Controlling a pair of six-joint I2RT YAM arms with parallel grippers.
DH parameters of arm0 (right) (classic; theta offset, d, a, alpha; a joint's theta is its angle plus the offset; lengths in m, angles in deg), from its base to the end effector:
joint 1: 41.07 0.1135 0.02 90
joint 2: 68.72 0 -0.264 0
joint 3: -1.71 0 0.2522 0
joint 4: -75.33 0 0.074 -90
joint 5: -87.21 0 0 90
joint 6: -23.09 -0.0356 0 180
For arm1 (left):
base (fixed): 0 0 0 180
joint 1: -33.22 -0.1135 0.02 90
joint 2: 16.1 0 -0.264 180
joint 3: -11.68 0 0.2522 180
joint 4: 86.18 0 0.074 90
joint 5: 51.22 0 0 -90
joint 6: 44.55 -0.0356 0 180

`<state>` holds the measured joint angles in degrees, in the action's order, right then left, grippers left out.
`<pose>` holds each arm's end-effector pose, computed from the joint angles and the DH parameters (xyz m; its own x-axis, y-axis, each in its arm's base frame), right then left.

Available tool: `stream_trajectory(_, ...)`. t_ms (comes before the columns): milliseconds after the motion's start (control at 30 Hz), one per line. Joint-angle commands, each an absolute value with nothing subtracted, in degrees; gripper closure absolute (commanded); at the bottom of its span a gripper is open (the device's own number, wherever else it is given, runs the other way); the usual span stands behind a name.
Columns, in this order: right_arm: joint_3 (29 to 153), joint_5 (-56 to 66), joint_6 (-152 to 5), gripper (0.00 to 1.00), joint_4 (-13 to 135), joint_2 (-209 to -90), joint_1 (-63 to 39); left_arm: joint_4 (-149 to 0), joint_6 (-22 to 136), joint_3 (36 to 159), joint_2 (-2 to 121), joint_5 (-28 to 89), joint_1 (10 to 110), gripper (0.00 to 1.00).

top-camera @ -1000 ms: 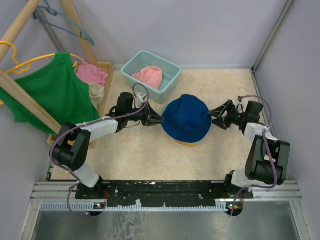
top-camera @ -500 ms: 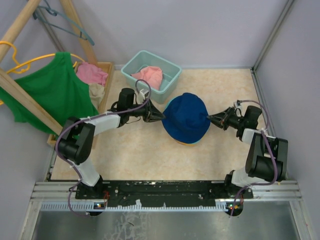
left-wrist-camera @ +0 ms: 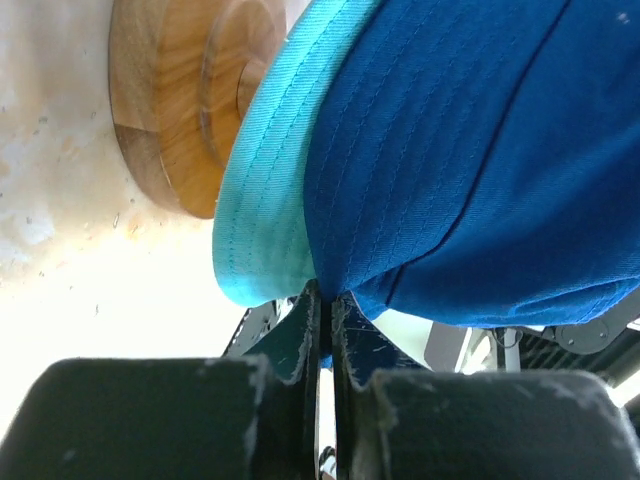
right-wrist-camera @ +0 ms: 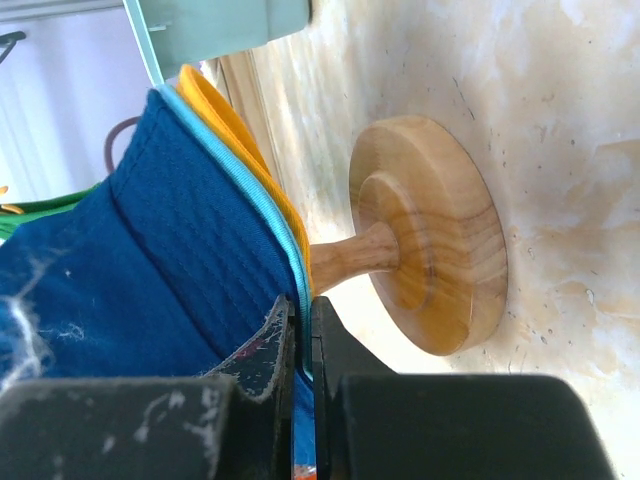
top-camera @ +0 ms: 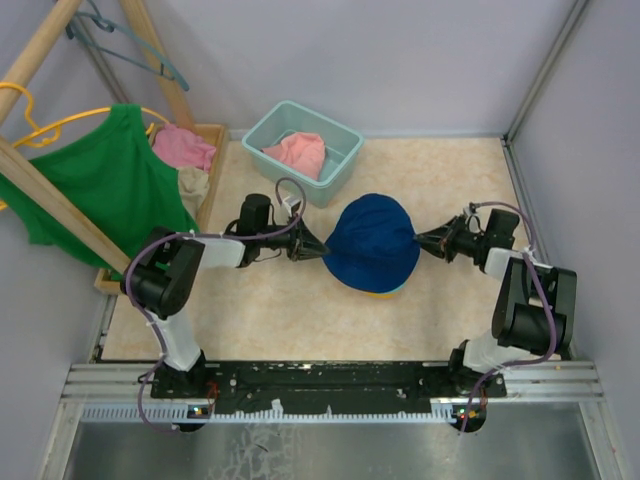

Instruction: Stack the hats

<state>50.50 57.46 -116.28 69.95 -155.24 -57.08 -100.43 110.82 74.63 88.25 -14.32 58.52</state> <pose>0.2684 -0.0449 0.1600 -0.7863 0.6174 -0.0251 0.1909 0.2814 0.9404 0.3128 -0.1794 0.1590 -0.9900 -0.1357 -0.0391 0.0000 0.2768 -0.9609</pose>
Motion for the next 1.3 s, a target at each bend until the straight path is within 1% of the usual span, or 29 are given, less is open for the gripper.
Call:
stream_trajectory(0, 52.9, 51.2, -111.7, 1.00, 64.0, -156.5, -57.8, -103.4, 109.8, 69.6, 90.8, -14.3, 58.0, 0.99)
stream_trajectory(167, 54.5, 50.1, -108.3, 1.00, 59.7, -156.6, -57.9, -106.3, 109.7, 68.4, 91.7, -14.9, 58.1, 0.99)
stream_trajectory(233, 55.5, 50.1, -107.4, 1.00, 58.5, -156.1, -57.8, -106.7, 110.1, 69.2, 90.2, -14.7, 58.0, 0.96)
stream_trajectory(267, 56.1, 50.1, -107.1, 1.00, 57.5, -155.6, -57.9, -106.3, 110.1, 69.8, 89.1, -14.5, 58.1, 0.91)
stream_trajectory(300, 56.7, 50.2, -106.7, 1.00, 56.9, -155.1, -57.9, -105.0, 110.0, 70.6, 87.2, -14.3, 58.1, 0.84)
stream_trajectory(433, 58.2, 50.7, -106.6, 1.00, 55.6, -153.7, -57.9, -100.9, 109.5, 72.5, 81.6, -12.4, 57.5, 0.76)
stream_trajectory(467, 58.4, 50.7, -106.7, 0.99, 55.6, -153.5, -57.9, -100.0, 109.4, 72.5, 80.1, -11.5, 57.2, 0.75)
stream_trajectory(633, 59.1, 50.3, -106.6, 0.92, 55.0, -153.1, -57.9, -92.9, 106.5, 72.2, 74.2, -8.6, 54.1, 0.63)
stream_trajectory(700, 59.5, 49.8, -106.2, 0.85, 54.2, -153.0, -57.9, -90.4, 105.5, 72.2, 72.9, -8.0, 52.4, 0.56)
stream_trajectory(733, 59.7, 49.7, -106.1, 0.83, 54.1, -152.9, -57.8, -89.4, 105.1, 72.4, 72.4, -7.8, 51.6, 0.55)
stream_trajectory(767, 59.9, 49.6, -106.1, 0.77, 54.0, -152.7, -57.9, -88.2, 104.5, 72.7, 71.9, -7.5, 50.8, 0.55)
stream_trajectory(800, 60.0, 49.3, -106.1, 0.66, 53.9, -152.5, -57.8, -86.8, 103.3, 73.4, 71.3, -6.8, 50.1, 0.55)
stream_trajectory(900, 60.6, 48.4, -106.0, 0.47, 53.3, -151.7, -57.9, -80.3, 98.2, 78.7, 70.3, -3.5, 48.5, 0.54)
stream_trajectory(967, 61.1, 46.0, -105.2, 0.34, 51.7, -150.8, -57.9, -72.0, 92.7, 86.1, 71.7, -0.2, 47.9, 0.51)
stream_trajectory(1033, 62.0, 43.5, -104.1, 0.24, 49.9, -149.6, -57.9, -64.7, 86.3, 96.3, 74.9, 3.9, 47.9, 0.42)
stream_trajectory(1100, 62.6, 41.4, -103.4, 0.13, 48.8, -148.7, -57.9, -58.2, 79.8, 108.3, 79.7, 8.0, 47.9, 0.37)
stream_trajectory(1200, 63.0, 38.9, -103.1, 0.07, 47.8, -148.0, -58.1, -51.6, 71.8, 126.0, 88.4, 13.9, 48.1, 0.33)
stream_trajectory(1267, 62.7, 36.8, -103.7, 0.06, 47.7, -147.1, -58.0, -48.1, 68.3, 135.5, 95.5, 16.7, 48.1, 0.31)
